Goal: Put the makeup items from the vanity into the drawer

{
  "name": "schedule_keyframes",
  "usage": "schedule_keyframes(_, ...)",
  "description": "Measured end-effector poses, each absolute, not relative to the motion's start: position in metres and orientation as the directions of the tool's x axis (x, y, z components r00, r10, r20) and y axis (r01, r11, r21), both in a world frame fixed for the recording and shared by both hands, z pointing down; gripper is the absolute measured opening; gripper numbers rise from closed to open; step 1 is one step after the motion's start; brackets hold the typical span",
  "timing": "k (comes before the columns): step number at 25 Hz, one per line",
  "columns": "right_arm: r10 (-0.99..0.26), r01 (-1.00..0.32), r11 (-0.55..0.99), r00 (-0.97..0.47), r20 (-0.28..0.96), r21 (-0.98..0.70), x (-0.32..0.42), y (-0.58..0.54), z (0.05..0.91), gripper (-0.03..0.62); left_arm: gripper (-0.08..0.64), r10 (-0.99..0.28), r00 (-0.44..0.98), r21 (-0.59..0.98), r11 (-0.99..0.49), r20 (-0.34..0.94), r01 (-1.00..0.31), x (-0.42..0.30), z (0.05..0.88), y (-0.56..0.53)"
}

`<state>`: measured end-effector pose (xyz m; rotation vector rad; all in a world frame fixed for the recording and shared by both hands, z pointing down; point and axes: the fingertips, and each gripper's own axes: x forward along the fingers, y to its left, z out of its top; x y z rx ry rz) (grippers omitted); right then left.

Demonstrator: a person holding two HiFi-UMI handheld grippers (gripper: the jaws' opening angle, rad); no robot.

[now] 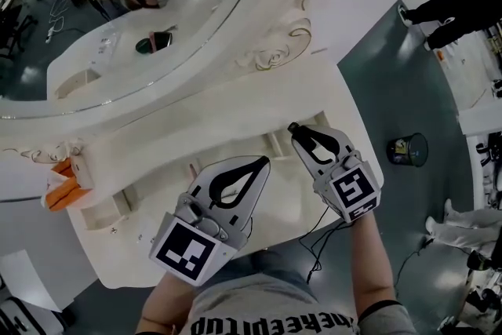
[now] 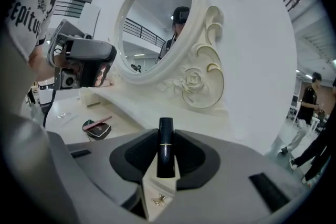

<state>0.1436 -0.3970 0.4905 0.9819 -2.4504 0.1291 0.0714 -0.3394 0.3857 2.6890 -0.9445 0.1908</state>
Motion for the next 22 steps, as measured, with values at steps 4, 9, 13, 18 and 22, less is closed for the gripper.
schedule_keyframes(4,-0.587,-0.628,0.769,-0.623,0.517,0.116,0.140,-0.395,0.499,0.114,0.021,-0.595,0.774,0.227,-0.740,0.218,-0.633,0.071,0.387,-0.341)
schedule_keyframes(9,-0.558,-0.591,0.793,-0.606,0.567,0.148,0.139,-0.394,0.511,0.115,0.021,-0.599,0.770,0.229,-0.736,0.220,-0.637,0.070,0.388,-0.343)
schedule_keyframes(13,-0.547,-0.580,0.800,-0.597,0.587,0.156,0.137,-0.395,0.516,0.115,0.021,-0.604,0.765,0.228,-0.731,0.224,-0.643,0.068,0.389,-0.344)
schedule_keyframes(18,-0.543,-0.581,0.799,-0.587,0.601,0.154,0.137,-0.396,0.520,0.120,0.021,-0.607,0.762,0.228,-0.727,0.227,-0.647,0.066,0.390,-0.345)
schedule_keyframes(22,-0.541,-0.591,0.794,-0.579,0.610,0.142,0.136,-0.397,0.522,0.124,0.021,-0.608,0.761,0.236,-0.723,0.229,-0.649,0.064,0.392,-0.344)
